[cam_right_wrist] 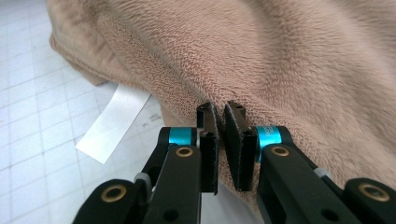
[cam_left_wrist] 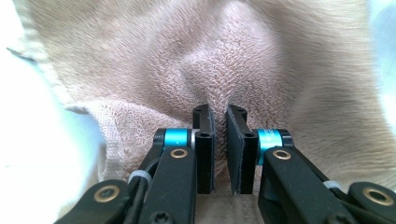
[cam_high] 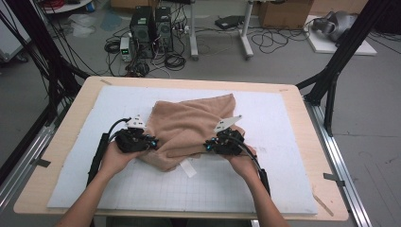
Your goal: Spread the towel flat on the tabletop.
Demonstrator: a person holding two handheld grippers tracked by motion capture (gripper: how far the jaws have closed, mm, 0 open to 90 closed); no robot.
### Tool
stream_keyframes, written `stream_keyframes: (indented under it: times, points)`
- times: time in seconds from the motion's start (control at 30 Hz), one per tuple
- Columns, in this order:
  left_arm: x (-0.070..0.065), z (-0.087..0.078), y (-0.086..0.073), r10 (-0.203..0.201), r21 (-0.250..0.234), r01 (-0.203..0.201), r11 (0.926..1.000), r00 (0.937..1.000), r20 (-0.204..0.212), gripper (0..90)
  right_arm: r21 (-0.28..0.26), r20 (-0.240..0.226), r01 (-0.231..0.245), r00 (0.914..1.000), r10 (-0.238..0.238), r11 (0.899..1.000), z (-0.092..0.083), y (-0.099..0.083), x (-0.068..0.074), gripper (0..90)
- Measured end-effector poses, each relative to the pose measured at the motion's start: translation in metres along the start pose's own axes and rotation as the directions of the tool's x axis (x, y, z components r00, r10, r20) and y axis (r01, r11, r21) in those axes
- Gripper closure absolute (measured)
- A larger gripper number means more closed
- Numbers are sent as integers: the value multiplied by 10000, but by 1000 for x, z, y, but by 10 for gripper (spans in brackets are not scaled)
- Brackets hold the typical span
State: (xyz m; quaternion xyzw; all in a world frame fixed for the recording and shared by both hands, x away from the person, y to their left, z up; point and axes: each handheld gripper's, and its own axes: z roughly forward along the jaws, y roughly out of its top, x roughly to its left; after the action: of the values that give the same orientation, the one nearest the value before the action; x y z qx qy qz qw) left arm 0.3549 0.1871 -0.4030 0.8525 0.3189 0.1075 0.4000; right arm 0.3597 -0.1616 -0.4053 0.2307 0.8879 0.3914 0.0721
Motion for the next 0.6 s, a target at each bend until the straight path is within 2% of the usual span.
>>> stream_keyframes:
  times: [0.1, 0.4, 0.5, 0.6]
  points:
    - [-1, -4, 3, -58, -241, 61, 9997, 9999, 153, 826, -173, 166, -25, 9999, 28, 9998, -16, -3, -1, 844]
    - [-24, -5, 19, 688, -531, -657, 9964, 9959, 585, 834, -484, 583, 87, 9983, -59, 9988, -58, -11, -3, 845]
    - [-23, 1, 20, 583, -456, -561, 9974, 9972, 464, 835, -529, 647, 3, 9979, 31, 9986, -63, -12, -6, 845]
    - [-17, 8, 22, 363, -449, -362, 9983, 9993, 29, 835, -403, 740, -100, 9972, 129, 9991, -56, -9, -13, 845]
